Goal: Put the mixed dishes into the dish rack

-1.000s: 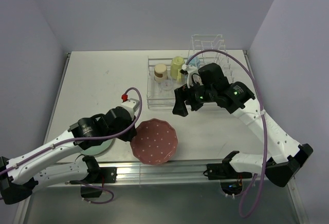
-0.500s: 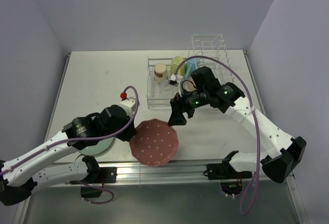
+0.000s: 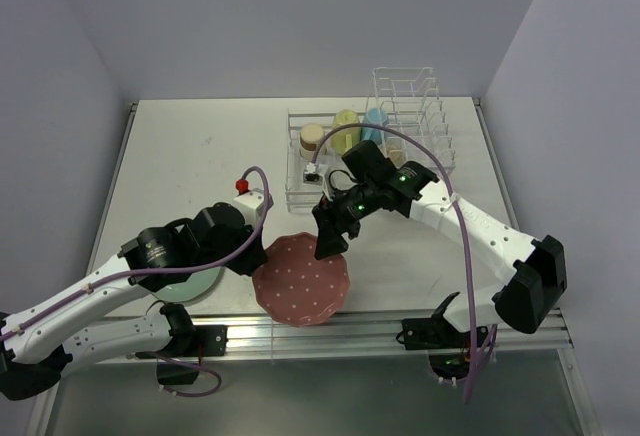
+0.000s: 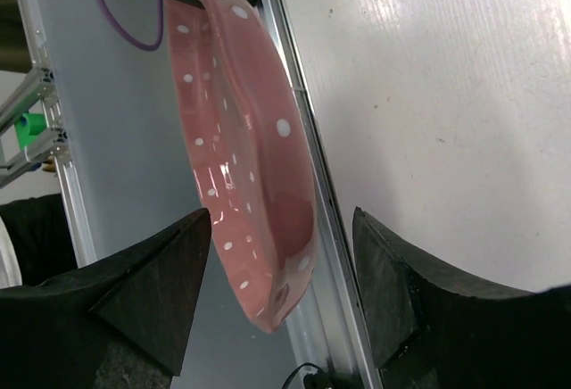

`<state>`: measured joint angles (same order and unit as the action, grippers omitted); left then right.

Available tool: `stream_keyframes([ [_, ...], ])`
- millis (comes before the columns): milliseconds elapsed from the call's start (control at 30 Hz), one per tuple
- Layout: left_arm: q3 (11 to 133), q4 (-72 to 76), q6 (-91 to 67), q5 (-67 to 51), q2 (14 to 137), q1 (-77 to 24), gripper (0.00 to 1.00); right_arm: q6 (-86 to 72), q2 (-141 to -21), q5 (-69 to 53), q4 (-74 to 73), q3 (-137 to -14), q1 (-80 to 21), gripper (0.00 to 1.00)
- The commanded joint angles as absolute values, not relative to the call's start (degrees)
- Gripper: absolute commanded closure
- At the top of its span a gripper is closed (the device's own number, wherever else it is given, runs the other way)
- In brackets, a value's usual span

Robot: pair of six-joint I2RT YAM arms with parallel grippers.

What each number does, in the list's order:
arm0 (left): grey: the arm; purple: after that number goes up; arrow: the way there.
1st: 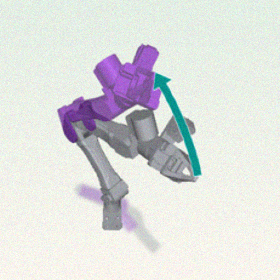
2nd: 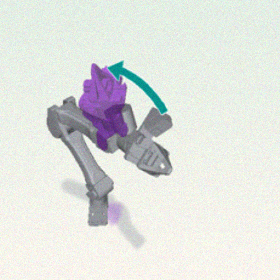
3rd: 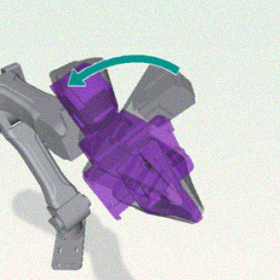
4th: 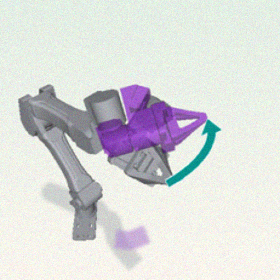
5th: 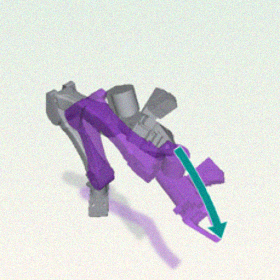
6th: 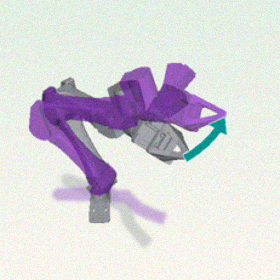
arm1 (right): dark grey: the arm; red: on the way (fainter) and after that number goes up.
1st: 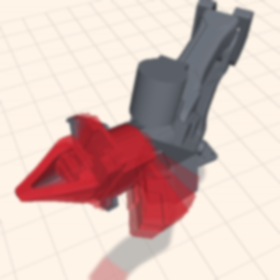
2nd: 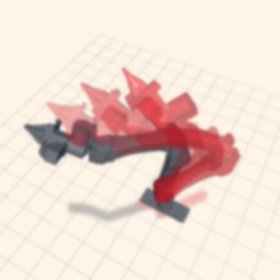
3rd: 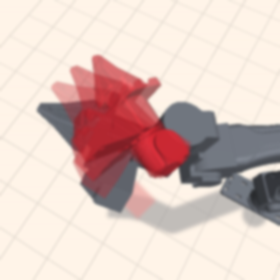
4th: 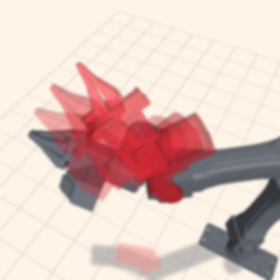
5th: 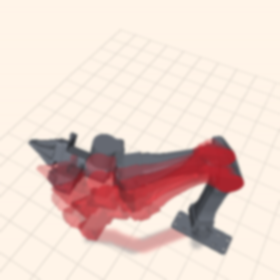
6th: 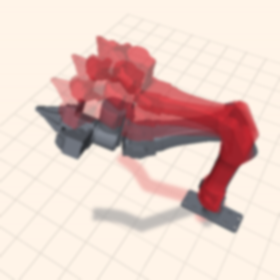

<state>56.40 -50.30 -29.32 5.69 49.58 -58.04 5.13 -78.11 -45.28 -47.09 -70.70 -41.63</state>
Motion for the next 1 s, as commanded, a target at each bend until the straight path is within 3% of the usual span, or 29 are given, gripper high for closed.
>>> stream_keyframes([
  [0,61.26,-41.66,-30.06,2.81,47.81,-57.83,1.00,7.20,-79.36,-46.14,-44.91,-71.01,-42.80,0.29],
  [333,63.28,-41.04,-28.65,1.06,50.27,-57.83,1.00,9.93,-82.18,-49.83,-45.88,-71.10,-46.14,0.55],
  [433,63.89,-41.13,-28.39,0.97,50.98,-57.83,1.00,10.90,-82.70,-50.88,-46.32,-70.84,-46.76,0.81],
  [467,64.24,-41.31,-28.39,1.05,51.24,-57.83,1.00,11.94,-82.71,-51.85,-46.41,-70.75,-46.76,1.00],
  [667,65.04,-42.27,-30.05,2.71,50.19,-57.83,0.99,10.64,-78.14,-45.20,-44.21,-69.08,-46.93,1.00],
  [733,65.39,-43.93,-32.42,4.91,49.75,-57.83,0.74,10.55,-74.99,-42.64,-42.54,-68.82,-47.02,1.00],
  [800,65.65,-44.21,-34.44,7.54,48.26,-57.83,0.37,11.86,-72.87,-40.45,-41.75,-68.99,-47.11,1.00],
  [833,66.00,-44.56,-35.41,9.04,47.56,-57.83,0.30,13.43,-70.69,-39.56,-41.49,-69.17,-47.11,1.00],
  [867,67.14,-45.87,-37.60,10.71,46.33,-57.83,0.14,14.67,-69.71,-38.51,-41.57,-70.13,-47.02,1.00],
  [967,70.73,-50.42,-42.96,20.28,43.69,-57.83,0.03,19.85,-67.50,-31.66,-43.06,-74.76,-47.02,1.00],
])
